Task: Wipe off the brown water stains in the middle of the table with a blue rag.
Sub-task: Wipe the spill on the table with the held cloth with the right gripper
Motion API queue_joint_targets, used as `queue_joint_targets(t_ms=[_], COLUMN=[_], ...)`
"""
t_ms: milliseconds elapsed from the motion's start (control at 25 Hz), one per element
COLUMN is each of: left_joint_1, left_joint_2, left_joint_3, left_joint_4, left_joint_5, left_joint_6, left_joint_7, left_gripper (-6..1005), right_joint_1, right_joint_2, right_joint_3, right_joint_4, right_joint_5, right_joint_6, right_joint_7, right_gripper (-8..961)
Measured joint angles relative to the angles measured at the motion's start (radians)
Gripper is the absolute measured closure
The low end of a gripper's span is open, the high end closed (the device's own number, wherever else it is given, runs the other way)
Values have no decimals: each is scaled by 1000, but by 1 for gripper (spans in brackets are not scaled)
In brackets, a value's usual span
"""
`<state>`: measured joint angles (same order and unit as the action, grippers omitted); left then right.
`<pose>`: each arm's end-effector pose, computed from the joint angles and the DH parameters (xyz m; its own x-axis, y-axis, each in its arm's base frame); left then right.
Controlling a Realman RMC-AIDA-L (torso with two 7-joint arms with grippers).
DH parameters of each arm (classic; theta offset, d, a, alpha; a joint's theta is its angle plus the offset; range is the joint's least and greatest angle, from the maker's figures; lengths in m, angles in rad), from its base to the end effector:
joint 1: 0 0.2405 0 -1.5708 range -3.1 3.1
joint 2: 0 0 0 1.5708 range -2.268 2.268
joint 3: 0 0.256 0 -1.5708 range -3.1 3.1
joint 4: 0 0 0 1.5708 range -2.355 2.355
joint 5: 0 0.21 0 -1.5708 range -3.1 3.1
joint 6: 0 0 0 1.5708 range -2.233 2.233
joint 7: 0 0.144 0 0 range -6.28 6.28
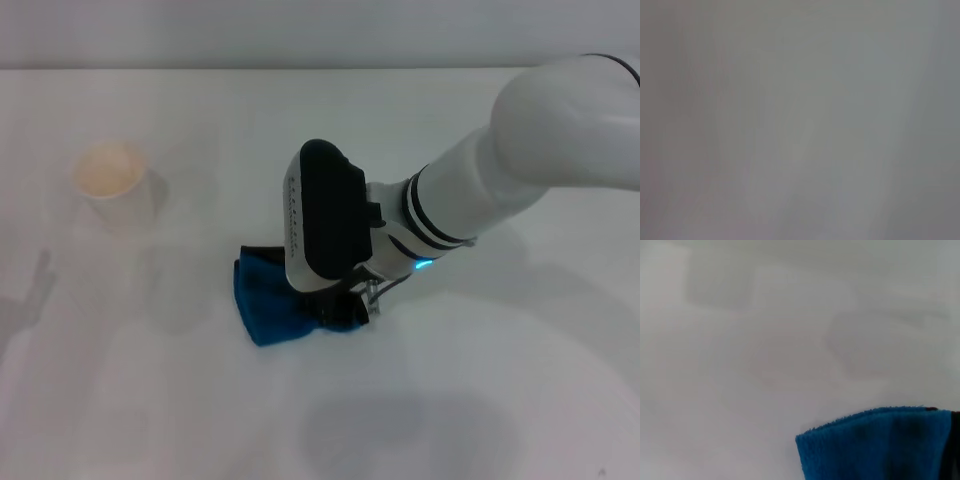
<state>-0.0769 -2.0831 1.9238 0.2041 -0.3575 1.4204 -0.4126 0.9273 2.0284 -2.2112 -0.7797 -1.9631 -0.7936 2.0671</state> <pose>-0.3748 0.2132 0.0044 0.5386 -0.0782 0.8389 0.8350 -0.0829 -0.5439 0.1443 0.3528 -0.1530 0.9442 0.0740 0.3208 0.1187 -0.9854 -0.1221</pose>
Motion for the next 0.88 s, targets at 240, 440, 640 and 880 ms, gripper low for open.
queue_joint_targets(t_ms=[240,440,640,880], left_joint_1=[-3,-3,-2,-1], left_joint_2=[0,0,0,0], left_joint_3=[0,0,3,6], left_joint_4=[0,0,0,0], left_joint_5=[0,0,0,0], left_joint_6=[0,0,0,0], left_joint_7=[0,0,0,0], left_gripper=[137,137,137,138], right_joint_1=[0,0,3,23], right_joint_2=[0,-1,-1,-1], right_joint_3=[-22,-25,-29,-37], right_joint_4=[33,65,100,148], right_joint_5=[19,34,44,45], right_joint_6=[121,215,303,362], right_joint_7=[0,0,-2,-2], right_gripper=[900,900,900,901])
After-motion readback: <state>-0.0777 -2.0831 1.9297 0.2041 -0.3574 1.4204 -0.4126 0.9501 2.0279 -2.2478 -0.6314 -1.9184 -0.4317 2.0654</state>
